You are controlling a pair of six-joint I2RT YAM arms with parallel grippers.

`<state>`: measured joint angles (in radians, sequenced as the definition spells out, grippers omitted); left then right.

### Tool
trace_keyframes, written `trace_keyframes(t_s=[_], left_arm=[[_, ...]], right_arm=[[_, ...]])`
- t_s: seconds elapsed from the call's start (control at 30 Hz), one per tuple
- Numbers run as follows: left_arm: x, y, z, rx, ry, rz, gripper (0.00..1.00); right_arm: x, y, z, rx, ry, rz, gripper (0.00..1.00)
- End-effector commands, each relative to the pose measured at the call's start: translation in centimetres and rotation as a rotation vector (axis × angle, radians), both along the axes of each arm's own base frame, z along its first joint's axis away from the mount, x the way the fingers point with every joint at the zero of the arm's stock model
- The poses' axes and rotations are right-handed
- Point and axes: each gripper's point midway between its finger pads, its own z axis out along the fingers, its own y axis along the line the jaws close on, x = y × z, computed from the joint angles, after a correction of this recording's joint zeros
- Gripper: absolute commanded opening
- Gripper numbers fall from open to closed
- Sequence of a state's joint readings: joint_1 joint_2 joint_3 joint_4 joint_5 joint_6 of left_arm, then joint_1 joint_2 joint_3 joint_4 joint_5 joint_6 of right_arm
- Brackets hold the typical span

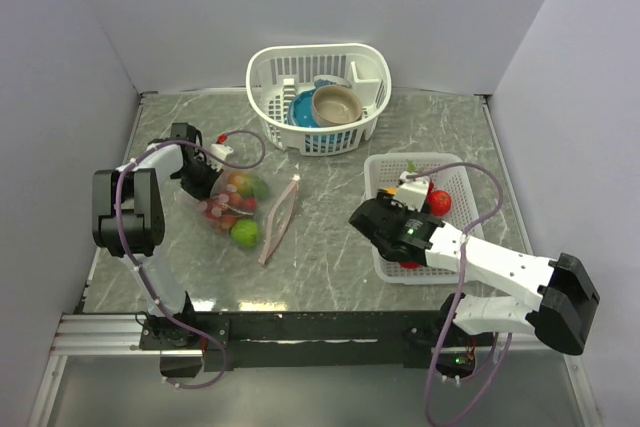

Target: Open the zip-top bag and remove the fake food

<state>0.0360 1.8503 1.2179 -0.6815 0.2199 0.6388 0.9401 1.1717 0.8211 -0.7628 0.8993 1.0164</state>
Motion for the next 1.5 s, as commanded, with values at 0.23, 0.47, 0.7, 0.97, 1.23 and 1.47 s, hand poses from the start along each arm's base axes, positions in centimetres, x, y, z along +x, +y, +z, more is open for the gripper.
trace_keyframes(t_s=[0.23,0.47,0.7,0.97,1.23,1.47], left_arm=[[-0.5,-0.7,0.5,-0.045,0.041,0.011,0.01],[-0.4,-0.3,-0.1,-0.024,0.043,0.021,0.01],[0.3,-0.2,0.0,-0.018,0.044,0.025,0.01],[0.3,-0.4,0.0,-0.025,0.045,0.020,0.01],[0.0,-0.5,-0.3,-0.031,0.056,0.021,0.01],[0.0,-0.2,0.0,-0.012,0.053,0.007,0.01]], right_arm=[[1.0,7.9,4.8,0.019,-0.142,0.293,1.00],[-0.2,18.2,0.3,0.072,-0.081,0.737,0.95],[2.1,23.3,-4.1,-0.028,-0.037,0.814,0.88],[3.5,26.8,-4.4,-0.042,-0.056,0.858,0.86],[4.6,28.7,-6.2,-0.054,-0.037,0.887,0.86],[4.3,28.8,-6.0,-0.020,-0.038,0.887,0.86]])
